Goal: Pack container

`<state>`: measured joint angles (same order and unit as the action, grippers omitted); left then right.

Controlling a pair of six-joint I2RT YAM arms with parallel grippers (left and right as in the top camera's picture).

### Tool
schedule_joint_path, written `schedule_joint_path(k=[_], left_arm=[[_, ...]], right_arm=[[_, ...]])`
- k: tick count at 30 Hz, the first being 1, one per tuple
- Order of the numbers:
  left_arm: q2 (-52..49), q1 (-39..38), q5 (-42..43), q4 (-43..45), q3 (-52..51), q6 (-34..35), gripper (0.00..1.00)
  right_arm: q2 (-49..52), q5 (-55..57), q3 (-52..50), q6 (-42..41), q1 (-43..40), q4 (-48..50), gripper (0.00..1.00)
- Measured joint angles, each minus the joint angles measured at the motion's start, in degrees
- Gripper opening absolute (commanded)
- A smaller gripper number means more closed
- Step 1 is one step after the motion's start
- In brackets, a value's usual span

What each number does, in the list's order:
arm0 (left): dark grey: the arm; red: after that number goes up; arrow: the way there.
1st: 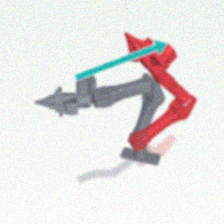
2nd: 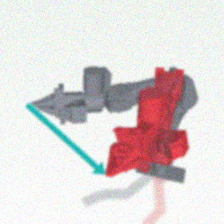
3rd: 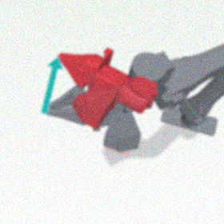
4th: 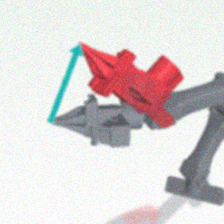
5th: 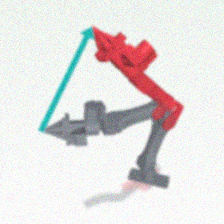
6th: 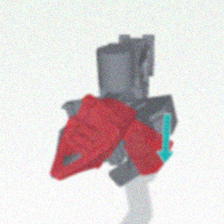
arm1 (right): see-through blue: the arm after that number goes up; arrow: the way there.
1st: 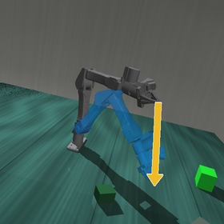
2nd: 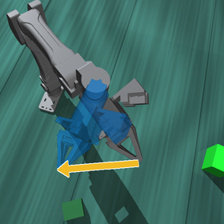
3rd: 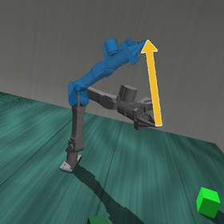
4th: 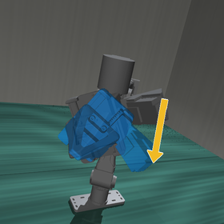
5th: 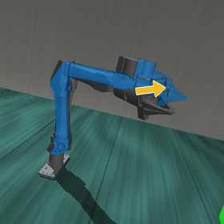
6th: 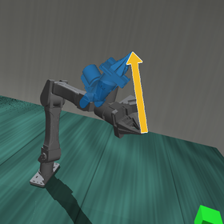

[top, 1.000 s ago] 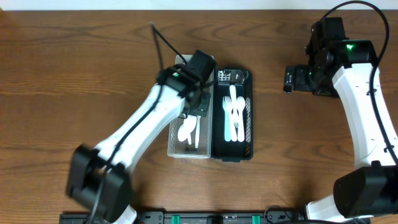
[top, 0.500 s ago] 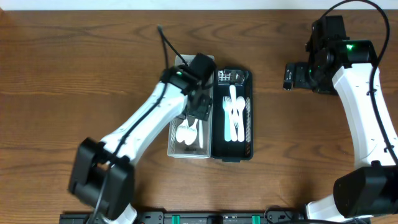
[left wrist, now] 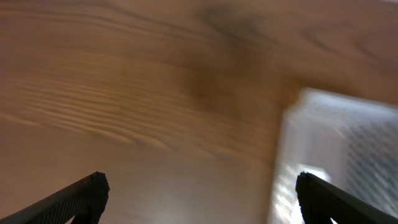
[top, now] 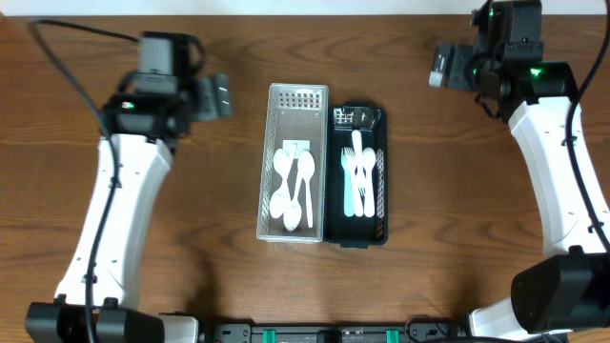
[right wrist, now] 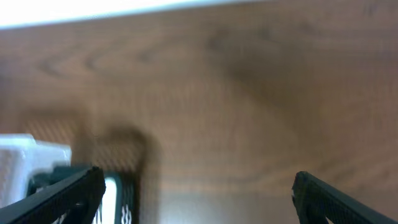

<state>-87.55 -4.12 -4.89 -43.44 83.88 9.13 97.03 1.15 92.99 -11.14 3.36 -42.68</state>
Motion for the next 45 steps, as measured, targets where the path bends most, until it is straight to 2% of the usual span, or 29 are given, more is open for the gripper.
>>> schedule_joint_path(k=[3, 6, 13, 17, 23, 27, 29, 34, 38, 45], left_arm=[[-0.37, 3.28, -0.07, -0.07, 0.0, 0.0, 0.98], [-0.33, 4.96, -0.07, -2.73, 0.0, 0.0, 0.98], [3.34, 4.13, -0.04, -8.68, -0.57, 0.09, 0.98], [12.7, 1.88, -0.04, -8.79, -3.17, 0.11, 0.98], [32.22, -1.97, -0.13, -8.33, -10.8, 0.11, 0.98], [45.44, -3.87, -2.19, -6.86, -20.04, 0.13, 0.98], [50.8, -4.52, -3.54, -7.13, -24.55, 0.17, 0.98], [63.3, -5.01, -6.05, -13.22, -35.3, 0.26, 0.98], [67.32, -5.01, -6.49, -16.0, -38.91, 0.26, 0.98], [67.8, -5.01, -6.95, -17.09, -39.82, 0.26, 0.98]], right_arm=[[0.0, 2.16, 0.0, 0.26, 0.0, 1.4, 0.99], [-0.09, 3.87, 0.0, 0.22, 0.0, -1.38, 0.99], [-5.99, 5.51, -0.74, -1.95, 0.0, -8.74, 0.99], [-16.79, 7.37, -5.44, -3.1, 0.37, -7.26, 0.99], [-34.32, 11.67, -20.28, -5.18, 3.19, -5.46, 0.99], [-43.19, 13.55, -33.24, -8.98, 4.76, -8.26, 0.99], [-45.97, 14.19, -36.52, -10.49, 5.2, -10.4, 0.99], [-56.02, 17.25, -43.95, -15.85, 5.57, -16.5, 0.99], [-58.77, 18.23, -46.1, -17.44, 5.57, -17.38, 0.99], [-58.42, 18.67, -47.34, -18.47, 5.57, -18.38, 0.99]])
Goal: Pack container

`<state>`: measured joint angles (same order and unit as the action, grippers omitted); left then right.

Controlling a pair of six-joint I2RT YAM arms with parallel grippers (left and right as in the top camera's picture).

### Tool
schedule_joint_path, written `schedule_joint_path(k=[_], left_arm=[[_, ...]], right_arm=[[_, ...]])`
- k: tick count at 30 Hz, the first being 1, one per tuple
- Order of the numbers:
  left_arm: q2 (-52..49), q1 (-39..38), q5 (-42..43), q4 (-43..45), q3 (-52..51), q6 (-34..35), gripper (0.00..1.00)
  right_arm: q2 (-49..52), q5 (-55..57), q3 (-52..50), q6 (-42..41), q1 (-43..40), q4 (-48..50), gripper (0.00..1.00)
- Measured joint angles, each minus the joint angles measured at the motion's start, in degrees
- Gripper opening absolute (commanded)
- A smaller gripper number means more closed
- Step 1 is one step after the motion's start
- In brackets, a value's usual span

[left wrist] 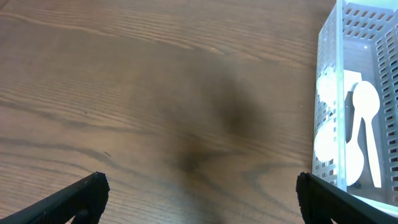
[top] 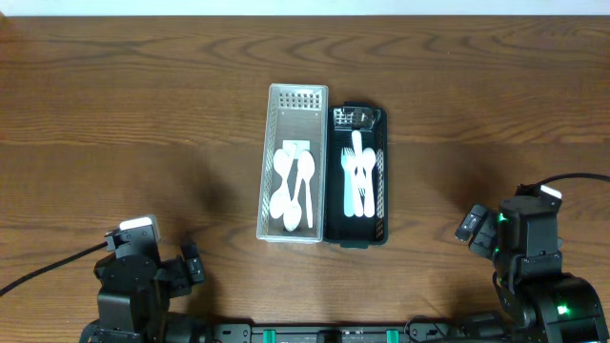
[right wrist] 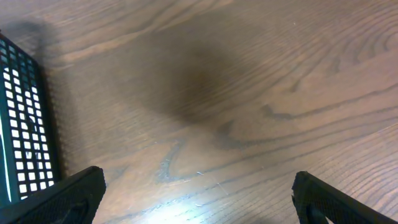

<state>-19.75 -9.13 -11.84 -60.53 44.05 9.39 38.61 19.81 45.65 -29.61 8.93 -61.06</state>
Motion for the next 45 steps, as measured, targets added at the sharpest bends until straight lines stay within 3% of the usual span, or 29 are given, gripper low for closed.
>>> schedule_joint_path(k=[27, 32, 37, 45], left_arm=[[0.0, 0.0, -0.2, -0.15, 0.0, 0.0, 0.98], [0.0, 0.0, -0.22, -0.15, 0.0, 0.0, 0.98], [0.0, 0.0, -0.22, -0.17, -0.04, 0.0, 0.98], [0.0, 0.0, -0.22, -0.15, -0.07, 0.0, 0.98]], right_arm=[[-1.49, 0.61, -0.42, 0.17, -0.02, 0.63, 0.99], [-11.67, -0.96, -7.15, 7.3, -0.02, 13.81, 0.99], [-24.0, -4.5, -21.18, 13.86, -0.04, 33.27, 0.99], [-30.67, -10.01, -38.95, 21.53, -0.04, 60.72, 0.99]])
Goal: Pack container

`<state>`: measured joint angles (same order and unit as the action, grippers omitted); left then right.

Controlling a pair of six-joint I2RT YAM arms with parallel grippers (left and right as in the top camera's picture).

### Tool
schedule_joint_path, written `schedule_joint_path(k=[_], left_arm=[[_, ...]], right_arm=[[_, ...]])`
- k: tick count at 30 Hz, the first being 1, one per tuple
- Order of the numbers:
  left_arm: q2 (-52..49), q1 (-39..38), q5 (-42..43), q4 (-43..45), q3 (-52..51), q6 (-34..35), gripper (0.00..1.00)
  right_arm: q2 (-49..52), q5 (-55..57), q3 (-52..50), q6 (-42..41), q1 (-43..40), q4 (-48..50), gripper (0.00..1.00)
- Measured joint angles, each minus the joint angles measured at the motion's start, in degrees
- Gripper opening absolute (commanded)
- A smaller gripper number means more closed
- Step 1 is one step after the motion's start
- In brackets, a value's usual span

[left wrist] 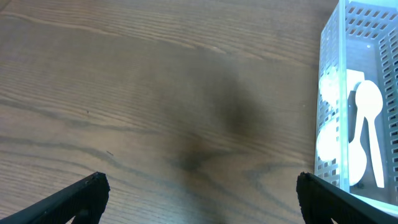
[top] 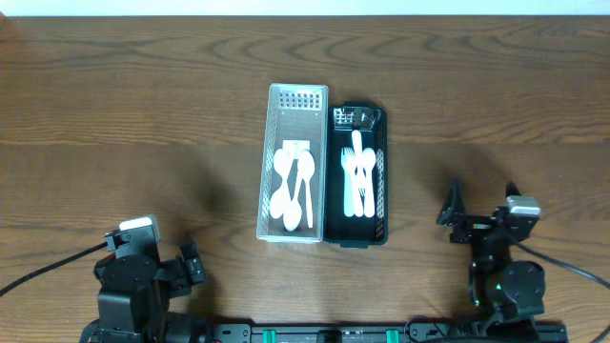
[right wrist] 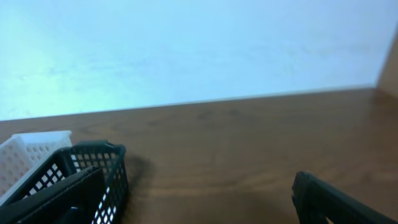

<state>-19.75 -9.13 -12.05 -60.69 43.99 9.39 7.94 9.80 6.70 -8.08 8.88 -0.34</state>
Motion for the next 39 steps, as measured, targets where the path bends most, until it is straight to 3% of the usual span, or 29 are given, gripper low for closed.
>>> schedule_joint_path(k=[5, 10, 16, 39], left_arm=[[0.0, 0.0, 0.0, 0.0, 0.0, 0.0, 0.98], [0.0, 0.0, 0.0, 0.0, 0.0, 0.0, 0.98], [0.0, 0.0, 0.0, -0.02, 0.0, 0.0, 0.98], [0.0, 0.0, 0.0, -0.02, 0.0, 0.0, 0.98]], right_arm=[[-0.17, -3.67, -3.5, 6.75, -0.02, 1.27, 0.99], [-2.47, -7.82, -5.77, 12.13, -0.02, -3.76, 0.99], [-6.97, -9.33, -6.23, 13.18, -0.9, -3.63, 0.99], [-6.99, -9.86, -6.23, 13.38, -3.1, -3.67, 0.99]])
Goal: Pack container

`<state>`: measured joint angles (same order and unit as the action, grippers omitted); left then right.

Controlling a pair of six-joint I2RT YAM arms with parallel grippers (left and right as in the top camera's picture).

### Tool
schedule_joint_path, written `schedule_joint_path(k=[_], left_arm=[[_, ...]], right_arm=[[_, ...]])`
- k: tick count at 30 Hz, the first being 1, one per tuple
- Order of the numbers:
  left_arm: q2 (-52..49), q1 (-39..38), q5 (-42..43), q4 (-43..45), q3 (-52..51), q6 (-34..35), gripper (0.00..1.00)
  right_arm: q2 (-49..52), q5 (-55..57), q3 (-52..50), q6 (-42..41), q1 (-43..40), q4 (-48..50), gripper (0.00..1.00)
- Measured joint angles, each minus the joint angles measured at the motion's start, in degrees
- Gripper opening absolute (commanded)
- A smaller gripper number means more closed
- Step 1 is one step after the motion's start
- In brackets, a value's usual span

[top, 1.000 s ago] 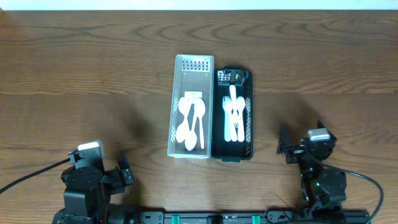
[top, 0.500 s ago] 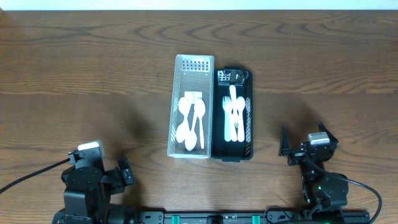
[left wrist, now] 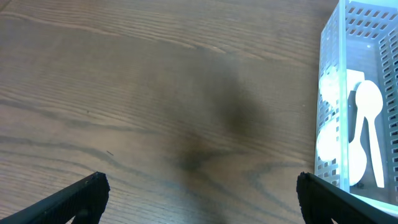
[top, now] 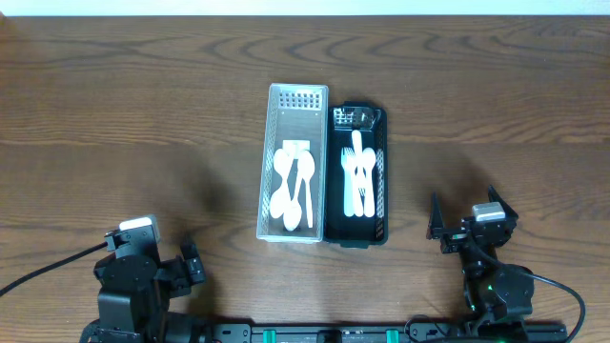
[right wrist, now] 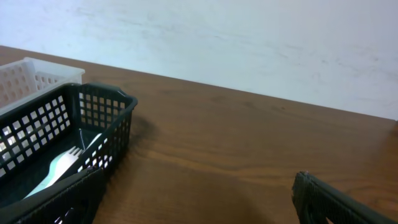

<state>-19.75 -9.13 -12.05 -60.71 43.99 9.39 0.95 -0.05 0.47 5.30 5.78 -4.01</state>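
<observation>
A white perforated container [top: 268, 162] holds white spoons [top: 294, 189]. Touching its right side, a black container [top: 384, 181] holds white forks [top: 358, 181]. My left gripper [top: 188, 268] is folded back at the near left edge, open and empty [left wrist: 199, 202]; its view shows the white container [left wrist: 328, 118] and spoons [left wrist: 367, 112] to the right. My right gripper [top: 465, 217] rests at the near right, open and empty [right wrist: 199, 196], looking level across the table at the black container [right wrist: 93, 118] and a fork [right wrist: 62, 165].
Brown wooden table [top: 143, 114] all round the two containers. A pale wall [right wrist: 249, 43] stands behind the table's far edge. The white container's corner [right wrist: 31, 78] shows behind the black one.
My right gripper has shifted slightly towards the near edge and turned, so the black container now fills more of its view. The left arm and both containers have not moved.
Both arms were stretched out to the far side, flanking the containers, grippers open. Then both were folded back at the near edge, looking down. Later the right wrist was tipped up to look across the table, and it stays so now.
</observation>
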Motion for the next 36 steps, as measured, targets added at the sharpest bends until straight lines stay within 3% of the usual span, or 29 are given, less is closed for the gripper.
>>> schedule_joint_path(k=[28, 32, 36], left_arm=[[2.43, 2.75, 0.09, 1.2, -0.63, -0.46, 0.98], [8.74, 4.94, 2.01, 9.73, -5.73, -2.78, 0.98], [16.55, 6.71, 6.19, 27.17, -16.68, -8.24, 0.98]], right_arm=[[0.0, -0.02, 0.0, 0.02, 0.0, 0.0, 0.99], [0.0, -0.04, 0.0, 0.04, 0.0, 0.0, 0.99], [-0.02, -0.07, 0.0, 0.17, 0.0, 0.0, 0.99]])
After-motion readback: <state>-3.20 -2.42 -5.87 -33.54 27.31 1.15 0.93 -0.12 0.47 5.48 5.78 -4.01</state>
